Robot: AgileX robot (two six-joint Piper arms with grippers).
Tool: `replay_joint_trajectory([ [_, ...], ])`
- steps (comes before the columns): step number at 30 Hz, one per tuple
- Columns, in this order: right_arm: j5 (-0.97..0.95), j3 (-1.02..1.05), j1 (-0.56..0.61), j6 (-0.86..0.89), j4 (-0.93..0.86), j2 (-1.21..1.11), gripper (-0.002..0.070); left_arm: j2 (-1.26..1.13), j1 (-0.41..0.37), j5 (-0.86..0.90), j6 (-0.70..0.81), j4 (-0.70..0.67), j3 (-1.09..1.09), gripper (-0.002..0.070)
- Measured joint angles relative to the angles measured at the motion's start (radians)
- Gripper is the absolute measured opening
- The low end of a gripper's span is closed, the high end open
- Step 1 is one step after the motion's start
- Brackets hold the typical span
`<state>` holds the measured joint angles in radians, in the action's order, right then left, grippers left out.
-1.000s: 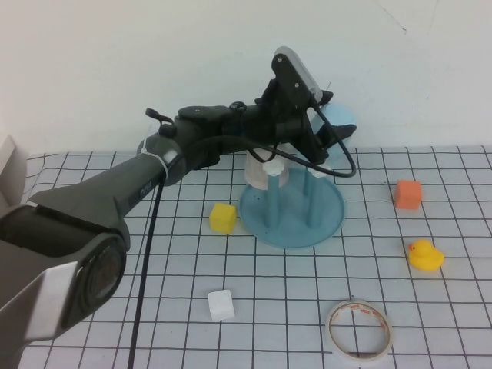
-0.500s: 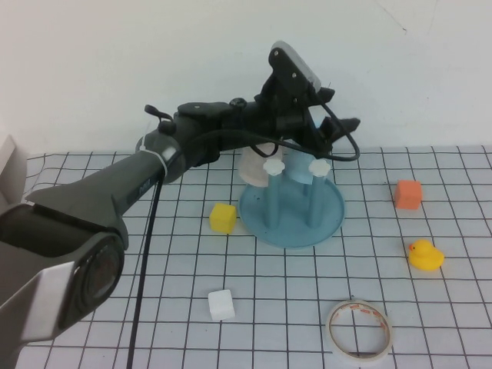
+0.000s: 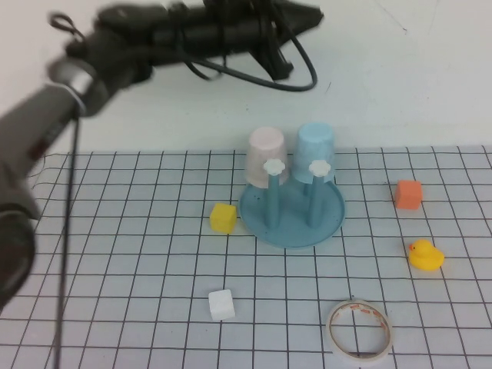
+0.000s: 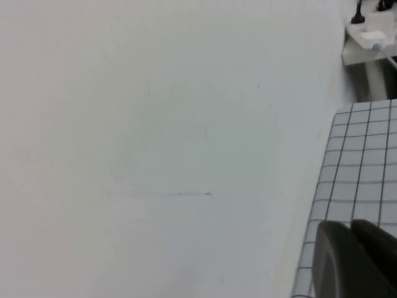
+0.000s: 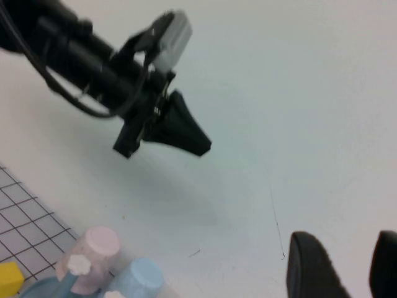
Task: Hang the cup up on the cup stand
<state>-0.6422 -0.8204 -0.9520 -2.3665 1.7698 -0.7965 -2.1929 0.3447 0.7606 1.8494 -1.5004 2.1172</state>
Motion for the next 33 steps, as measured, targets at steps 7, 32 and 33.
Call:
replay_joint_trajectory([
  [7, 0.0, 0.0, 0.0, 0.0, 0.0, 0.0, 0.0218, 0.199, -0.006, 0.009, -0.108, 0.246, 0.0, 0.0],
  [32, 0.0, 0.0, 0.0, 0.0, 0.0, 0.0, 0.0218, 0.837, -0.013, 0.128, -1.282, 1.359, -0.113, 0.0],
  [33, 0.0, 0.0, 0.0, 0.0, 0.0, 0.0, 0.0217, 0.863, -0.013, 0.111, -1.299, 1.375, -0.146, 0.0],
])
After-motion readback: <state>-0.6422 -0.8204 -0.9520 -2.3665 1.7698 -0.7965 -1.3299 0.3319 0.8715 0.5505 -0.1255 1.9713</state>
